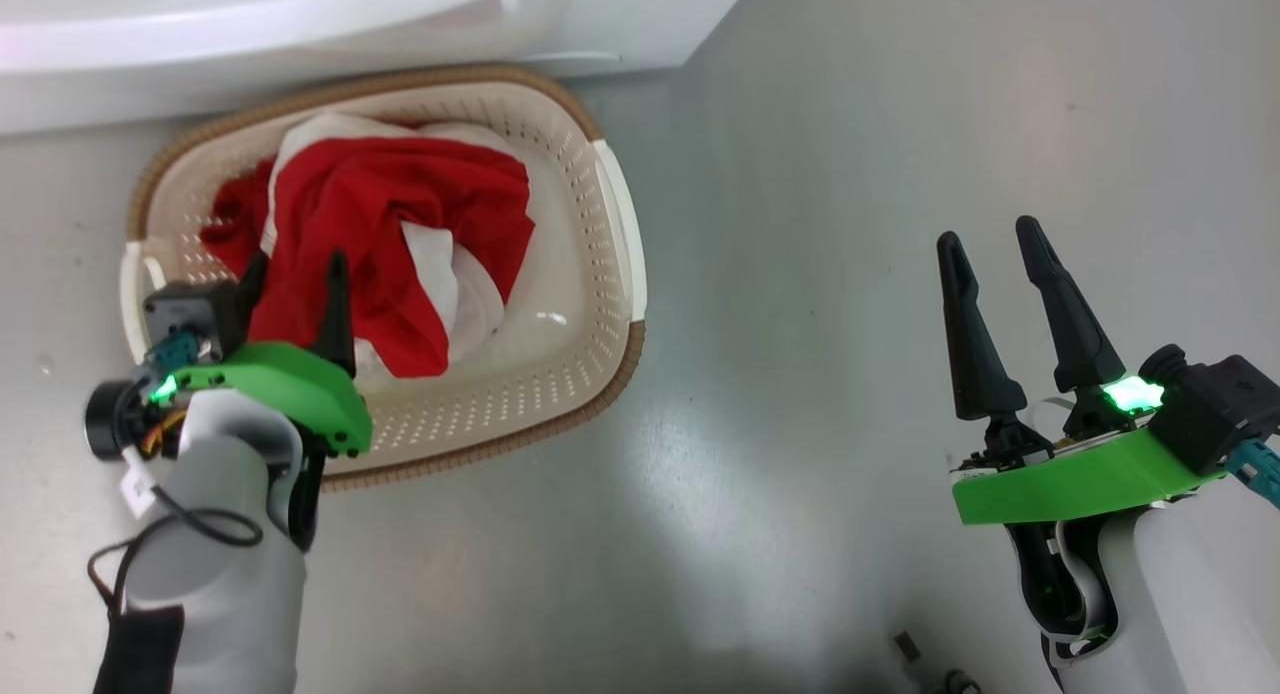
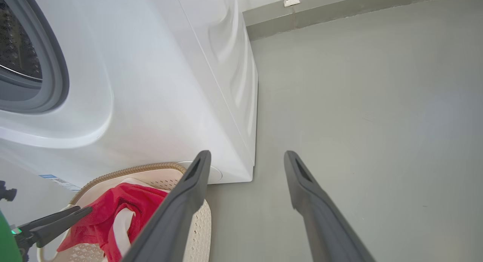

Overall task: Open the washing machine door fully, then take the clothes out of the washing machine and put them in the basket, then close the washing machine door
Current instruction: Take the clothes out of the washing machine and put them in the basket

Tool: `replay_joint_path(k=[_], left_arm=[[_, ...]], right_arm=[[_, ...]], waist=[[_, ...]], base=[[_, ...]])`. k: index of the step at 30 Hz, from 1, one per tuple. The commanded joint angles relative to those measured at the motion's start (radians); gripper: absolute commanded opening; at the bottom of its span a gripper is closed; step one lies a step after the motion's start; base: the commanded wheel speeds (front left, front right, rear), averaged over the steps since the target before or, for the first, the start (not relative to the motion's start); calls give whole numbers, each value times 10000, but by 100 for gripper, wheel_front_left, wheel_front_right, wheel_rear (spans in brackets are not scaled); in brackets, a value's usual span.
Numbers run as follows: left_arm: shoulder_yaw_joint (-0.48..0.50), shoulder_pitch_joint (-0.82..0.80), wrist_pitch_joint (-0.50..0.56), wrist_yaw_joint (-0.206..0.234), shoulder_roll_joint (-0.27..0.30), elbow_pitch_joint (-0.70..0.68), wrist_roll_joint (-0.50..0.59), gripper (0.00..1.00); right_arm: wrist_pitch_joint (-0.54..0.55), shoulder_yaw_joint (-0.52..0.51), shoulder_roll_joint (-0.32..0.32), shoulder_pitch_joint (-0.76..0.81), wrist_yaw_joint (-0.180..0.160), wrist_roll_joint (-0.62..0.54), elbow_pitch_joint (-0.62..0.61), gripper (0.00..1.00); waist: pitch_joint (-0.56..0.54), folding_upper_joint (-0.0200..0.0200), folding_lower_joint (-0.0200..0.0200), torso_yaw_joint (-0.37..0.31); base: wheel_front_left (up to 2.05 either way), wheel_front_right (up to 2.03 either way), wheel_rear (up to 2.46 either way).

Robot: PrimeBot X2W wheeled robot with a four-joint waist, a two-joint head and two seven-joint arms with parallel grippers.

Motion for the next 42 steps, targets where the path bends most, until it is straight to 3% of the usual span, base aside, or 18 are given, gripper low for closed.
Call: replay_joint_path(k=[1, 24, 42], left_arm=[[239, 535, -51, -40, 256, -178, -121, 100], [-102, 3485, -51, -56, 117, -3418, -963, 100], [-353, 5370, -51, -57, 113, -6009, -992, 100]], right_arm=[[-63, 180, 7, 194, 75, 13, -165, 100], [-63, 79, -102, 1480, 75, -248, 493, 100], [-63, -44, -395, 2652, 75, -237, 647, 100]], waist=[[-253, 0, 0, 44], [-3850, 0, 0, 585], [-5506, 0, 0, 895]], base=[[0, 0, 0], [0, 0, 0], [0, 0, 0]])
